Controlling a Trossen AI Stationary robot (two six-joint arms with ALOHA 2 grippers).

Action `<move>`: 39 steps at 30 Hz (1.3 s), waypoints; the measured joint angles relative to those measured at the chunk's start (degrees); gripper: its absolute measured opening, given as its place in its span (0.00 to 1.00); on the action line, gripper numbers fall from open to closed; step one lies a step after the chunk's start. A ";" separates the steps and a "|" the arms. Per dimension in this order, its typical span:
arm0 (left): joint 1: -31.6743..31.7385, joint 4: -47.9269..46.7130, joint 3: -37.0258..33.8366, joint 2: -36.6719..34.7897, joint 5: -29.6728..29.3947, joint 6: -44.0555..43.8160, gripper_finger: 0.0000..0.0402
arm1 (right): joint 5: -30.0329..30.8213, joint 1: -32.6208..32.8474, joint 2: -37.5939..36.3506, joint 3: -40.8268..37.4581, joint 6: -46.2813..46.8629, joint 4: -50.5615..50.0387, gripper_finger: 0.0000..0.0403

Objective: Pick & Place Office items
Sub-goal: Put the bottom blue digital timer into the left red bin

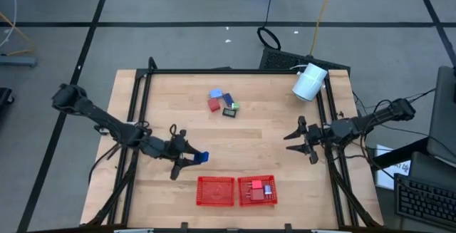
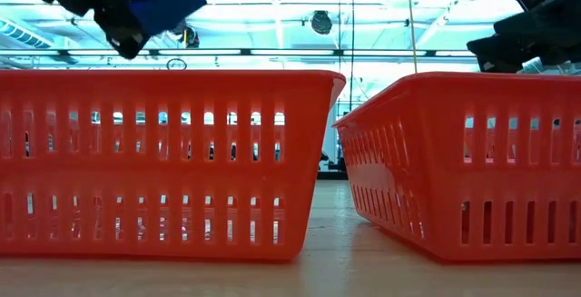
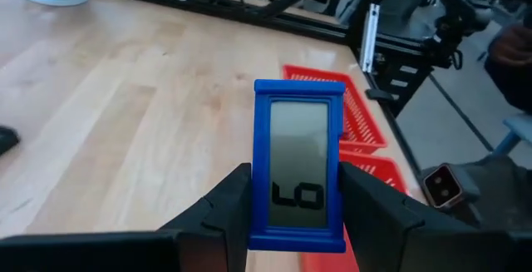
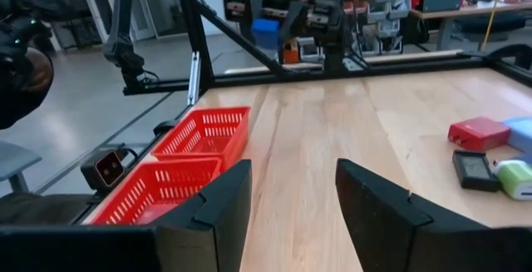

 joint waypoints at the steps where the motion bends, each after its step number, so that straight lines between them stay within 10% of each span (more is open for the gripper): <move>1: -0.59 -0.54 0.94 0.69 -0.31 0.15 0.38 | 0.04 0.00 -0.28 0.00 -0.04 0.04 0.41; 20: -7.76 -23.23 25.60 20.48 -3.57 -3.47 0.38 | 0.10 0.00 -1.02 0.00 0.02 0.45 0.41; 39: -9.37 -27.20 29.39 30.58 -1.46 -7.07 0.38 | 0.15 0.02 -1.02 0.02 -0.02 1.10 0.41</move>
